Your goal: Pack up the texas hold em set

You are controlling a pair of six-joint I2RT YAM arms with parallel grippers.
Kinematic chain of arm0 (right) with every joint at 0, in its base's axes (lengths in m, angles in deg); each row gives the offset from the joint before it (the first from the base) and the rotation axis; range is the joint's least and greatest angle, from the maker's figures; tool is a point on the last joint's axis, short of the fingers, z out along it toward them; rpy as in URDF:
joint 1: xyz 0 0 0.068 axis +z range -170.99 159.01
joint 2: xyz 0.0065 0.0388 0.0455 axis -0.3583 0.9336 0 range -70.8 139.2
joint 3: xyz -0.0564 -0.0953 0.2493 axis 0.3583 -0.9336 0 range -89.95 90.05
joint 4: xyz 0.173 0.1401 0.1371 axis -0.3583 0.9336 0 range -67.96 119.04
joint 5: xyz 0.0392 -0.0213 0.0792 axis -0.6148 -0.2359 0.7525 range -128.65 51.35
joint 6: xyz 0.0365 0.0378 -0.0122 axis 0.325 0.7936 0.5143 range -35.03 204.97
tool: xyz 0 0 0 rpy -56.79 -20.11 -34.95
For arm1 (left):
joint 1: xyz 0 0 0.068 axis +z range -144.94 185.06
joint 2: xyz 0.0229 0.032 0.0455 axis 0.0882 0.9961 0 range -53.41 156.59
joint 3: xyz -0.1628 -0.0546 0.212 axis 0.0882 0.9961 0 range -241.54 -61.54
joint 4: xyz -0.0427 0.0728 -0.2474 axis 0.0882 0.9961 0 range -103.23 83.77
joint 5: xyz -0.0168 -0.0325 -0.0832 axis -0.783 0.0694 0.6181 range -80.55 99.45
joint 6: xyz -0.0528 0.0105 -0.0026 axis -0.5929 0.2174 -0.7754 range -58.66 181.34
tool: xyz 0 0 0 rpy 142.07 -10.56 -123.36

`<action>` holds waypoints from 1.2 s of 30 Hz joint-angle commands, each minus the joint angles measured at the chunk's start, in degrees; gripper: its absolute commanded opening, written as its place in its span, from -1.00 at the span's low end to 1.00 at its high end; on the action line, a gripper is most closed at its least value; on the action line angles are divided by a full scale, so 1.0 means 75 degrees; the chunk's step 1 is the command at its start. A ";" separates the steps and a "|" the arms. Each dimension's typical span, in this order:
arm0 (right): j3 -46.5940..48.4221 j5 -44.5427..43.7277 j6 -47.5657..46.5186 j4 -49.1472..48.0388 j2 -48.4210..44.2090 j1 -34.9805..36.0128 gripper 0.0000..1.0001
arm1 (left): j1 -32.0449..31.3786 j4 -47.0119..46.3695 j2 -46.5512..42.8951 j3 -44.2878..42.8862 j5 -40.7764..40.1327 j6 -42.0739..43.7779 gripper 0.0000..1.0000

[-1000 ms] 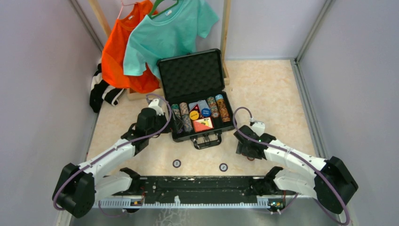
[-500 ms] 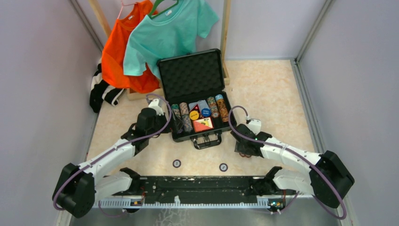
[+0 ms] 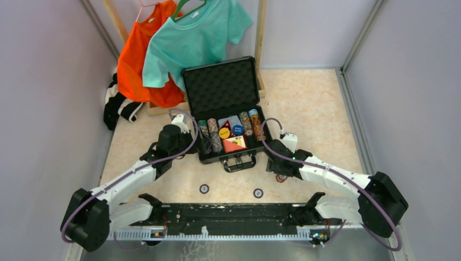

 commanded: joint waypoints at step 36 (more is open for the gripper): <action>-0.0483 -0.0355 0.0351 -0.0042 -0.0283 -0.0664 -0.13 | 0.0015 -0.0143 -0.0244 0.0058 0.0065 0.0003 0.98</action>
